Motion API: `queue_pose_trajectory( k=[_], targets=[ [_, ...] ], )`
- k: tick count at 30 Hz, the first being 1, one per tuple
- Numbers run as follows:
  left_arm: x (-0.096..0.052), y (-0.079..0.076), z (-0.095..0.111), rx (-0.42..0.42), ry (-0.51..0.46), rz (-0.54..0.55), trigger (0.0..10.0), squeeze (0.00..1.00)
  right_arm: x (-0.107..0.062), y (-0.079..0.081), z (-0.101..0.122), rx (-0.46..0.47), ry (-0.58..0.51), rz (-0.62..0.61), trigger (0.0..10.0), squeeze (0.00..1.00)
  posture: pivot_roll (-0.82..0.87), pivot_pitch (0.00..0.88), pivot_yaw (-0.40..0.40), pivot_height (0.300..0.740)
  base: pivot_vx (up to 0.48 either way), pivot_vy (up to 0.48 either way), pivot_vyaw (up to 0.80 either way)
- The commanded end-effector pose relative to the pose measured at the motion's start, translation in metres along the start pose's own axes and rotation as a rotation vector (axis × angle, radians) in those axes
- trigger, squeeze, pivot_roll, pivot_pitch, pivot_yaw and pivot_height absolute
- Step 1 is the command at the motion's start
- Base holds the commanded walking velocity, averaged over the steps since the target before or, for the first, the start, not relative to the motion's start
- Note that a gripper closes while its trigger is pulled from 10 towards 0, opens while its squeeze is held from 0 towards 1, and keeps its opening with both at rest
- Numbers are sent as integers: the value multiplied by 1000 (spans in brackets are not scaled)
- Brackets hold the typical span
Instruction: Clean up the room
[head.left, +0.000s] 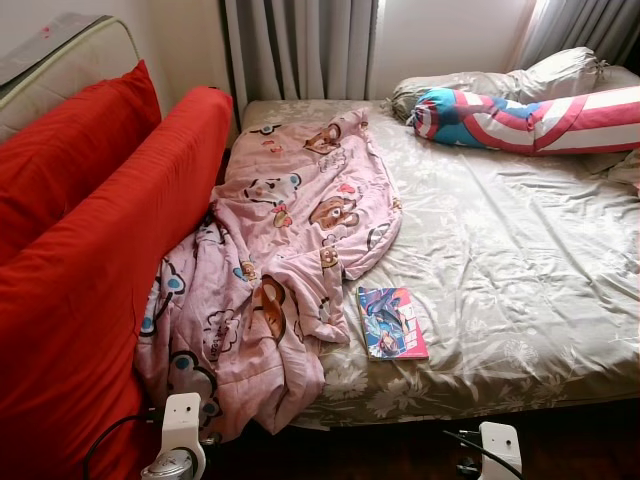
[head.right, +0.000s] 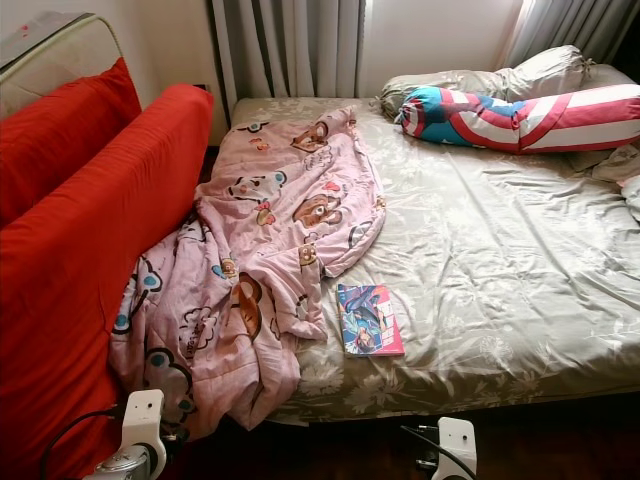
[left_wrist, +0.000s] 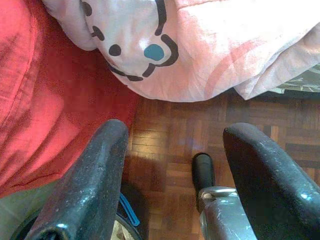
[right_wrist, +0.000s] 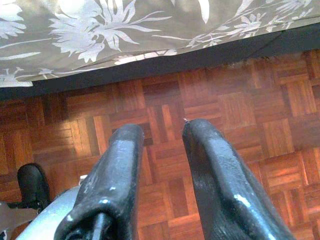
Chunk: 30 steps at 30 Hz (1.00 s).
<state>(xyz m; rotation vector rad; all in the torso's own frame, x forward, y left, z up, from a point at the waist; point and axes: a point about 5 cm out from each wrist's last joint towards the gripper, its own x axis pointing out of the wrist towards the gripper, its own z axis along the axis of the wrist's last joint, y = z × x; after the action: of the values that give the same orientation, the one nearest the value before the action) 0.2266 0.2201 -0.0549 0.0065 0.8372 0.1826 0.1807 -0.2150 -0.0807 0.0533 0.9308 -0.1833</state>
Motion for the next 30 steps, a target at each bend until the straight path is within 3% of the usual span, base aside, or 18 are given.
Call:
queue_pose_trajectory(
  k=[1, 22, 30],
  targets=[
    [-1, 0, -5, 11, 14, -7, 10000, 0, -1, -3, -1, 3, 2, -7, 10000, 0, -74, 41, -27, 740, 0, 0, 0],
    [0, 0, -2, 6, 7, -14, 10000, 0, 0, -3, 2, -12, -4, 1, 10000, 0, -69, 65, -25, 740, 289, 0, 0],
    [0, -1, -2, 4, 5, -15, 10000, 0, 0, -3, 2, -8, -8, 6, 10000, 0, -68, 68, -24, 740, 349, 0, 395]
  ],
)
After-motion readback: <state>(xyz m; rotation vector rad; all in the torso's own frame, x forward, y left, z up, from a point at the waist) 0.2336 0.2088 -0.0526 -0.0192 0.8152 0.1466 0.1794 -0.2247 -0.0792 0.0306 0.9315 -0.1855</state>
